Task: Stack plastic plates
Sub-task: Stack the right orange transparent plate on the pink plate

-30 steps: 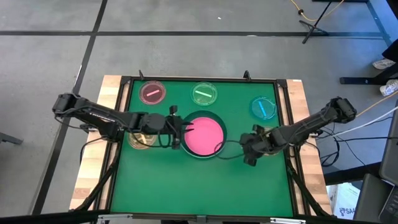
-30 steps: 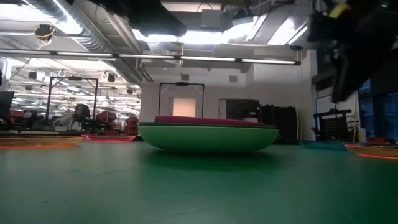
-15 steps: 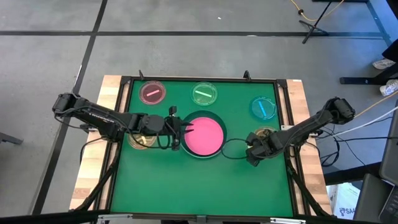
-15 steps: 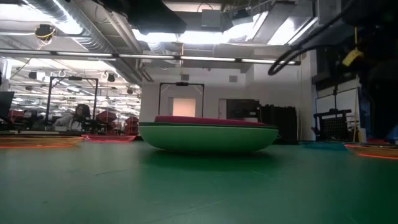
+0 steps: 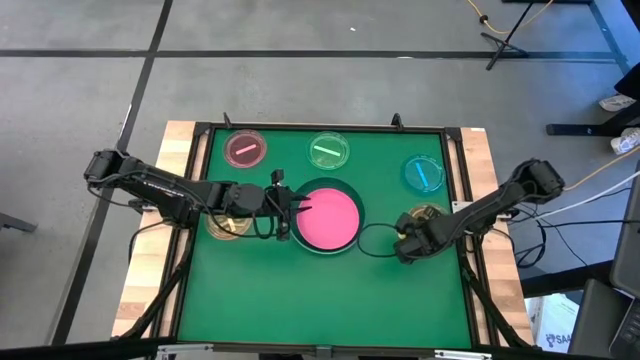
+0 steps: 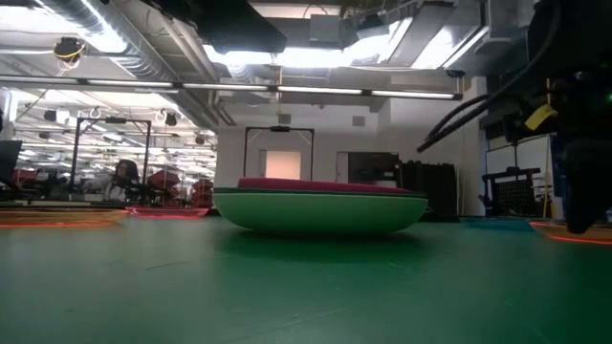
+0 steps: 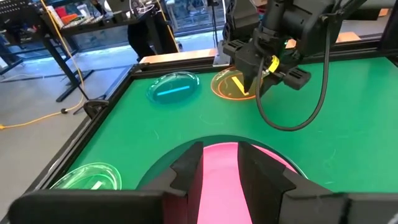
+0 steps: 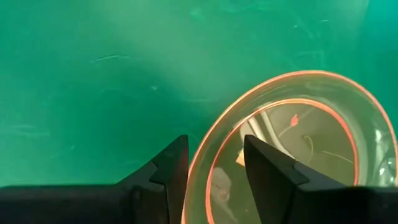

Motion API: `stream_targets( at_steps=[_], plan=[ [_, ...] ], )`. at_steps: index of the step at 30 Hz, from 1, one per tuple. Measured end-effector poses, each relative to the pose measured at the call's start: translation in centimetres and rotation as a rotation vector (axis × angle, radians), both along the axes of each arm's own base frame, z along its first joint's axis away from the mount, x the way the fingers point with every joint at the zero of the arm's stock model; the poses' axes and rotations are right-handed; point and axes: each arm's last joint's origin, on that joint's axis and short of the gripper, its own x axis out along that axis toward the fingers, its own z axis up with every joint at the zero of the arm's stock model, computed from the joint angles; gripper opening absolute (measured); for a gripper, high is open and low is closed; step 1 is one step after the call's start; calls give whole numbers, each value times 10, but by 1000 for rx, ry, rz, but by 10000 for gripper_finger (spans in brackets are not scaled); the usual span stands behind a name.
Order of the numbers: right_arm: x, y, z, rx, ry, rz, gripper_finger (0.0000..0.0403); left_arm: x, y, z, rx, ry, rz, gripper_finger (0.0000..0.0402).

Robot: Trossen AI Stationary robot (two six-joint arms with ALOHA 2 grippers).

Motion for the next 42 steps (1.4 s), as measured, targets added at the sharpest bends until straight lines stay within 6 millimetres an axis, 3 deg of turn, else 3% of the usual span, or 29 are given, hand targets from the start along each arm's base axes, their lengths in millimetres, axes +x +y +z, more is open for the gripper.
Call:
stream_targets(
  at_steps=[7, 18, 28, 35, 42],
  plan=[
    [1, 1, -7, -10, 45, -3, 124, 0, 0, 0, -1, 0, 0, 92],
    [0, -1, -8, -49, 65, 48, 7, 0, 0, 0, -1, 2, 0, 92],
    [5, 2, -2, -58, 73, 149, 4, 0, 0, 0, -1, 2, 0, 92],
    [24, 11, 21, -32, 3, 233, 2, 0, 0, -1, -1, 2, 0, 92],
    [46, 17, 51, -144, -123, 331, 1, 0, 0, -1, 6, 5, -4, 92]
  ],
)
